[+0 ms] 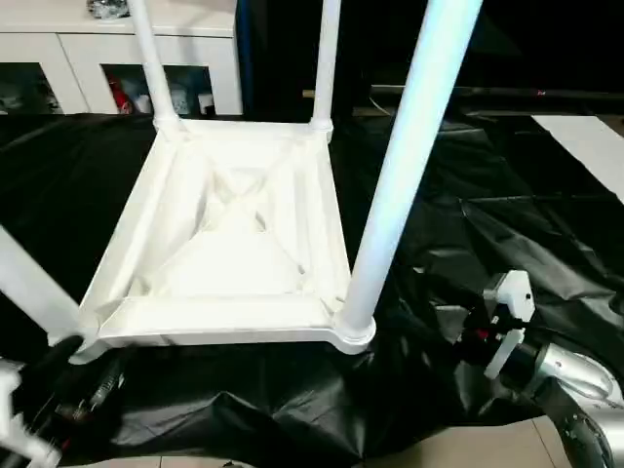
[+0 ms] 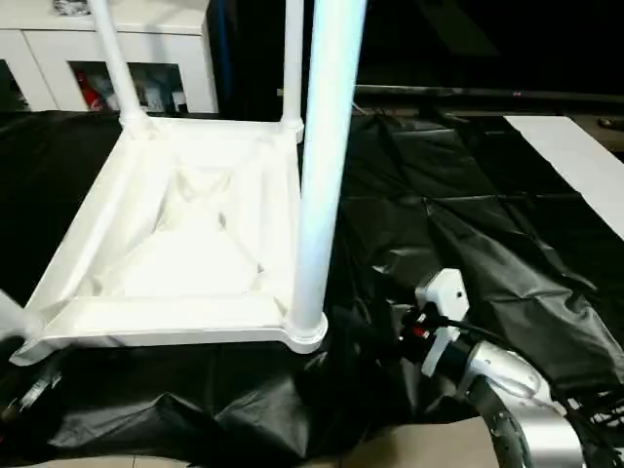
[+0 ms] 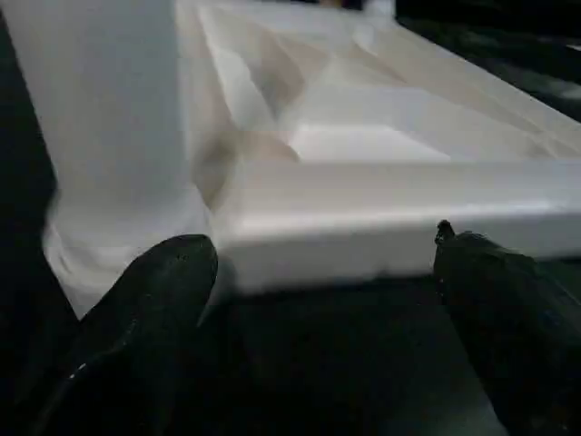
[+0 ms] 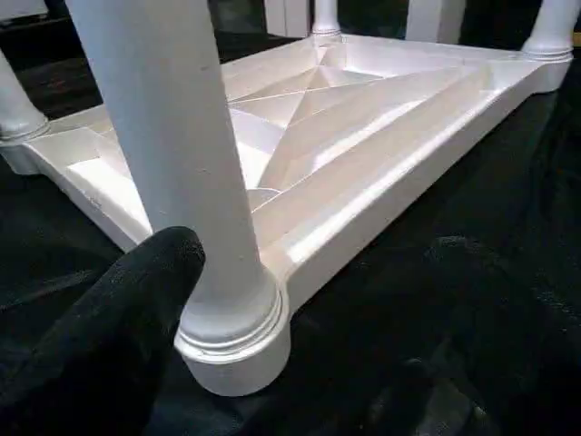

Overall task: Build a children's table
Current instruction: Rotate leg to tighten

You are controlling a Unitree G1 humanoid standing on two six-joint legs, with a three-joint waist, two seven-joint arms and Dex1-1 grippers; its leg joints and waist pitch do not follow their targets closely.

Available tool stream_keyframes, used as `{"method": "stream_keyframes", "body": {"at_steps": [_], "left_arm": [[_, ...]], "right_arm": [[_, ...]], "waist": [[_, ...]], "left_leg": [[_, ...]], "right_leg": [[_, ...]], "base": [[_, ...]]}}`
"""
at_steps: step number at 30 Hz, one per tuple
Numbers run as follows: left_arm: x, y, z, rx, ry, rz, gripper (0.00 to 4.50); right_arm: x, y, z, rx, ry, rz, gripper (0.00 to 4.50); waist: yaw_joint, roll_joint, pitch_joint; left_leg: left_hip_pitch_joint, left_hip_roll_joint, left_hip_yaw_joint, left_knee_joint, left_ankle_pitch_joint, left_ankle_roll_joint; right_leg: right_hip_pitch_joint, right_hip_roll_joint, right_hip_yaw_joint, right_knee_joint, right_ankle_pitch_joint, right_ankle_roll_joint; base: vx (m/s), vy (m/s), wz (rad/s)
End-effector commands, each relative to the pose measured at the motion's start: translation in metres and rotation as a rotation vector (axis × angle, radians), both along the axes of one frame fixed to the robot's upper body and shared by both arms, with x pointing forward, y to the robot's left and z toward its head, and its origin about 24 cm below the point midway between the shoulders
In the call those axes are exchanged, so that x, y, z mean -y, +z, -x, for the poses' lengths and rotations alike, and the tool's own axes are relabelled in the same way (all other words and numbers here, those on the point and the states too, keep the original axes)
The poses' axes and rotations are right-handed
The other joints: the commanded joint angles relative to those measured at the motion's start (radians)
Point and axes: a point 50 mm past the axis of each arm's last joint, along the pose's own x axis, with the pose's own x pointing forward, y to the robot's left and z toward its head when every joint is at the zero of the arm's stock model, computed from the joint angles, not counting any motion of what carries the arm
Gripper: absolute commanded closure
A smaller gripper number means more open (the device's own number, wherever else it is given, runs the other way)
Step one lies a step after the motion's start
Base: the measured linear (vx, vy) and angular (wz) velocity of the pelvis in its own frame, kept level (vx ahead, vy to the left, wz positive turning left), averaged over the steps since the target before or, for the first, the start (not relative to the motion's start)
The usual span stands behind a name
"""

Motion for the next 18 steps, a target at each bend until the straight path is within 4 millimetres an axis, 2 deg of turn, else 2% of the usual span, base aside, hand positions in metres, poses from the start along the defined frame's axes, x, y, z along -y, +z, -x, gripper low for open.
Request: {"method": "stream_keyframes", "body": {"at_steps": [1, 2, 5, 7, 8, 9, 11, 13, 14, 15, 16, 18], "left_arm": [[0.004, 0.002, 0.005, -0.027, -0.062, 0.025, 0.07], [-0.003, 0.004, 0.008, -0.018, -0.029, 0.002, 0.07], [-0.009, 0.005, 0.009, -0.007, -0.001, -0.008, 0.07], [-0.015, 0.007, 0.009, -0.005, 0.015, -0.023, 0.07], [-0.027, 0.011, 0.009, 0.001, 0.063, -0.056, 0.07], [-0.032, 0.014, 0.008, 0.01, 0.078, -0.075, 0.07], [-0.035, 0.017, 0.006, 0.02, 0.088, -0.087, 0.07], [-0.036, 0.024, -0.006, 0.057, 0.089, -0.09, 0.07], [-0.033, 0.027, -0.013, 0.078, 0.082, -0.083, 0.07], [-0.03, 0.028, -0.021, 0.096, 0.075, -0.077, 0.07], [-0.03, 0.028, -0.021, 0.096, 0.075, -0.077, 0.07], [-0.026, 0.027, -0.038, 0.119, 0.081, -0.088, 0.07]], "right_arm": [[-0.002, 0.001, -0.003, 0.012, 0.012, 0.009, 0.0], [-0.003, 0.0, -0.005, 0.014, 0.017, 0.01, 0.0], [-0.005, 0.0, -0.006, 0.014, 0.026, 0.01, 0.0], [-0.006, -0.001, -0.006, 0.01, 0.041, 0.003, 0.0], [-0.01, -0.002, -0.009, 0.018, 0.048, 0.006, 0.0], [-0.012, -0.002, -0.011, 0.021, 0.048, 0.005, 0.0], [-0.013, -0.002, -0.013, 0.025, 0.045, 0.005, 0.0], [-0.018, -0.003, -0.018, 0.032, 0.039, 0.0, 0.0], [-0.02, -0.004, -0.021, 0.033, 0.029, 0.005, 0.0], [-0.022, -0.005, -0.023, 0.033, 0.026, 0.006, 0.0], [-0.022, -0.005, -0.023, 0.033, 0.026, 0.006, 0.0], [-0.027, -0.008, -0.029, 0.039, 0.009, 0.027, 0.0]], "waist": [[0.006, 0.01, -0.016], [0.009, 0.008, -0.014], [0.015, 0.008, -0.014], [0.017, 0.01, -0.011], [0.018, 0.009, -0.01], [0.018, 0.01, -0.011], [0.015, 0.01, -0.012], [0.015, 0.008, -0.012], [0.014, 0.017, -0.014], [0.011, 0.013, -0.013], [0.011, 0.013, -0.014], [0.009, 0.013, -0.016]], "left_leg": [[0.003, 0.1, -0.038, -0.098, -0.319, 0.037], [0.006, 0.099, -0.038, -0.099, -0.345, 0.026], [0.012, 0.099, -0.036, -0.1, -0.355, 0.014], [0.013, 0.099, -0.036, -0.102, -0.361, 0.011], [0.014, 0.098, -0.038, -0.103, -0.383, 0.001], [0.015, 0.096, -0.038, -0.102, -0.388, -0.002], [0.014, 0.096, -0.041, -0.104, -0.396, -0.009], [0.015, 0.098, -0.043, -0.106, -0.403, -0.016], [0.015, 0.098, -0.044, -0.106, -0.405, -0.023], [0.015, 0.097, -0.043, -0.107, -0.402, -0.027], [0.015, 0.097, -0.042, -0.107, -0.398, -0.03], [0.015, 0.095, -0.04, -0.105, -0.381, -0.031]], "right_leg": [[0.018, -0.103, 0.071, -0.094, -0.32, -0.16], [0.016, -0.103, 0.072, -0.096, -0.346, -0.15], [0.014, -0.1, 0.074, -0.096, -0.325, -0.145], [0.014, -0.1, 0.074, -0.096, -0.328, -0.145], [0.014, -0.101, 0.073, -0.097, -0.354, -0.137], [0.013, -0.1, 0.073, -0.097, -0.36, -0.135], [0.015, -0.101, 0.072, -0.097, -0.366, -0.131], [0.014, -0.102, 0.072, -0.095, -0.358, -0.134], [0.015, -0.102, 0.072, -0.091, -0.351, -0.14], [0.015, -0.102, 0.071, -0.094, -0.341, -0.142], [0.016, -0.102, 0.071, -0.092, -0.337, -0.144], [0.016, -0.103, 0.072, -0.09, -0.32, -0.146]], "base": [[0.0, 0.0, 0.0], [0.0, 0.0, 0.0], [0.0, 0.0, 0.0], [0.0, 0.0, 0.0], [0.0, 0.0, 0.0], [0.0, 0.0, 0.0], [0.0, 0.0, 0.0], [0.0, 0.0, 0.0], [0.0, 0.0, 0.0], [0.0, 0.0, 0.0], [0.0, 0.0, 0.0], [0.0, 0.0, 0.0]]}}
